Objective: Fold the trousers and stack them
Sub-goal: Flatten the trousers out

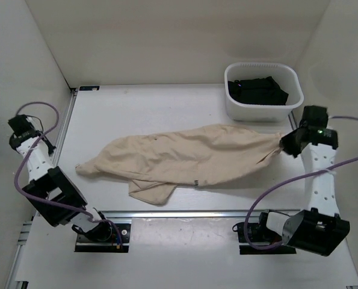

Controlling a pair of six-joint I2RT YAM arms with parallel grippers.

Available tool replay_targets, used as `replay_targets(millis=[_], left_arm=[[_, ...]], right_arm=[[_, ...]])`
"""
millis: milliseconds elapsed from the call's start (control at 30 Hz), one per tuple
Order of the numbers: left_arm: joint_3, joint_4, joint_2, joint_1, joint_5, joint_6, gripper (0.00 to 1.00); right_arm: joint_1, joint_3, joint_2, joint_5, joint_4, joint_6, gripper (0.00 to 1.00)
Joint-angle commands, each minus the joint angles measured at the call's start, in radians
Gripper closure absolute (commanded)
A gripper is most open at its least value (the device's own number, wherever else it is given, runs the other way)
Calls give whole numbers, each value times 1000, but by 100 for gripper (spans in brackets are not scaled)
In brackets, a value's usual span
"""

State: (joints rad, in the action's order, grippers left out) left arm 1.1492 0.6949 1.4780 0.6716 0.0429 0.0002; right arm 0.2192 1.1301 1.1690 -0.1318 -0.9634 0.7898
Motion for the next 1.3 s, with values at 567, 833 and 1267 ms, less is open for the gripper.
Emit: replay_targets(millis=[567,833,1267], left_arm=[[-212,270,-297,-309,-215,0,3],[-38,184,-73,-338,-259,0,0],[5,193,-105,-47,-264,0,0]], right_arm=[[-81,-44,-150,-31,27,-190,2],[-867,253,289,-25,184,-530,2],[-1322,1057,1122,78,279,-713,2]])
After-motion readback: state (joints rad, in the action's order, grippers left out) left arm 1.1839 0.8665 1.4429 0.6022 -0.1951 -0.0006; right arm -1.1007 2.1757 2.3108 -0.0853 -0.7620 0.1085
